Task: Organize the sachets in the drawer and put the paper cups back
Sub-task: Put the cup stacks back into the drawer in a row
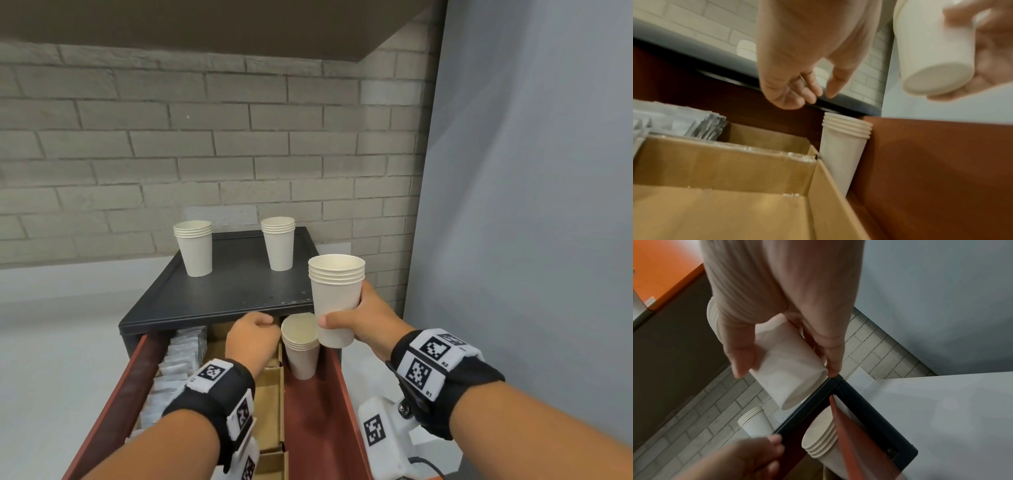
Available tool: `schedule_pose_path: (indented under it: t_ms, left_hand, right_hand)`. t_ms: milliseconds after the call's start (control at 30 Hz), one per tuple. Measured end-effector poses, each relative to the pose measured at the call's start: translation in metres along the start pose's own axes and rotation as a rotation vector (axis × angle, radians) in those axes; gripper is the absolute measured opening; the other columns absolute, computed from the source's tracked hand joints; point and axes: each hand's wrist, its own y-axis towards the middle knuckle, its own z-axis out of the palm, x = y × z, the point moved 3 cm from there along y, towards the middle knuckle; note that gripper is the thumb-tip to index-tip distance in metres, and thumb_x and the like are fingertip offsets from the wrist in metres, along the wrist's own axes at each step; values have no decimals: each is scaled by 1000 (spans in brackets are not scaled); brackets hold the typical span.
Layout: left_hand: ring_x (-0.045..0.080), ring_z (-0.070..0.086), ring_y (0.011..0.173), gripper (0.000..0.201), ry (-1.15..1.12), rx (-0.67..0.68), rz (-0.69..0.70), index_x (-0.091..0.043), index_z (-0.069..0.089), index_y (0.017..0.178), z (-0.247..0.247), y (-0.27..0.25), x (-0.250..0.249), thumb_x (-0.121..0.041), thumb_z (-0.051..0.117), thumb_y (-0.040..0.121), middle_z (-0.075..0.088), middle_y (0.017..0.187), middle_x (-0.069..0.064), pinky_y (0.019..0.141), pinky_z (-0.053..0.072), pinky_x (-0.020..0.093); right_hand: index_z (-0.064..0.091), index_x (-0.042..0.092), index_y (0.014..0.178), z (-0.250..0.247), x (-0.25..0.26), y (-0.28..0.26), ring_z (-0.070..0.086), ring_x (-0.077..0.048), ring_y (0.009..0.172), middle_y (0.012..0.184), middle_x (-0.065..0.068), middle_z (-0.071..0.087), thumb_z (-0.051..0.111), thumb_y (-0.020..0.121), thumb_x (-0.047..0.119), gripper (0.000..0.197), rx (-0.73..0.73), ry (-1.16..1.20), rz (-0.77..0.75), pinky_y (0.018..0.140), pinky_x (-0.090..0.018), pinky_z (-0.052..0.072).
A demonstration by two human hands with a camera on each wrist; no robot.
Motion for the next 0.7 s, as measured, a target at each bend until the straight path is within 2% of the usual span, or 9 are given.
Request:
schedule_pose_path:
  t_ms: [100, 133, 200, 267, 367, 433, 533, 633, 700]
  left_hand:
    - [18, 56, 105, 28, -344, 295, 17, -15, 60, 115, -13, -22, -30, -20, 63, 87, 62, 114, 5, 89, 42, 31]
    - [18, 55, 110, 37, -407, 406, -3, -18, 58, 118, -14, -29, -37, -27, 67, 83, 62, 117, 3, 93, 43, 34]
    - [19, 58, 111, 55, -452, 507, 10, -22, 55, 120, -15, -41, -47, -32, 70, 67, 63, 117, 2, 96, 46, 40]
    - [21, 64, 104, 58, -442, 488, 90, -24, 58, 116, -16, -47, -53, -26, 72, 60, 68, 112, 4, 90, 53, 39]
    - [20, 66, 98, 54, -448, 422, 128, -24, 61, 111, -19, -50, -49, -19, 77, 60, 70, 105, 4, 77, 56, 33]
    - [16, 65, 94, 47, -455, 404, 110, -25, 60, 107, -19, -51, -40, -10, 80, 68, 70, 103, 0, 72, 54, 28]
    - [13, 63, 98, 55, -397, 412, 98, -25, 58, 114, -12, -55, -24, -6, 82, 68, 67, 108, -1, 75, 52, 27]
    - [14, 61, 103, 71, -339, 426, 98, -25, 55, 120, -2, -62, -12, -13, 84, 57, 66, 111, -3, 80, 52, 29]
    - [15, 61, 106, 84, -323, 429, 91, -23, 52, 124, 5, -63, -2, -17, 83, 47, 66, 113, -4, 81, 53, 28]
  right_hand:
    - [45, 24, 125, 11, 3, -8, 58, -20, 107, 115, -2, 60, 82, 45, 29, 89, 17, -21, -17, 92, -44, 52]
    - [45, 24, 125, 15, 4, -11, 59, -20, 108, 116, -1, 61, 83, 44, 30, 90, 31, -20, -17, 93, -44, 52]
    - [46, 23, 127, 23, 6, -18, 58, -21, 110, 118, -2, 61, 83, 54, 23, 82, 87, -33, -6, 95, -45, 50]
    - [50, 21, 128, 28, 9, -25, 59, -21, 108, 113, -2, 62, 77, 70, 10, 65, 143, -84, 0, 95, -40, 50]
    - [59, 14, 124, 23, 15, -33, 59, -15, 91, 93, 1, 62, 64, 82, 4, 44, 119, -312, -30, 83, -24, 47]
    - [63, 7, 118, 16, 16, -39, 59, -20, 98, 102, -6, 64, 59, 84, 7, 34, 78, -610, -45, 84, -25, 44]
    - [57, -1, 120, 14, 8, -51, 56, -30, 110, 118, -15, 61, 55, 87, 14, 36, 110, -878, -13, 90, -33, 45]
    - [49, 2, 128, 21, -11, -58, 54, -31, 113, 126, -16, 56, 54, 88, 23, 44, 185, -903, 62, 95, -36, 44]
    - [40, 5, 135, 28, -25, -59, 54, -30, 112, 127, -17, 55, 49, 90, 20, 48, 219, -878, 79, 93, -34, 45]
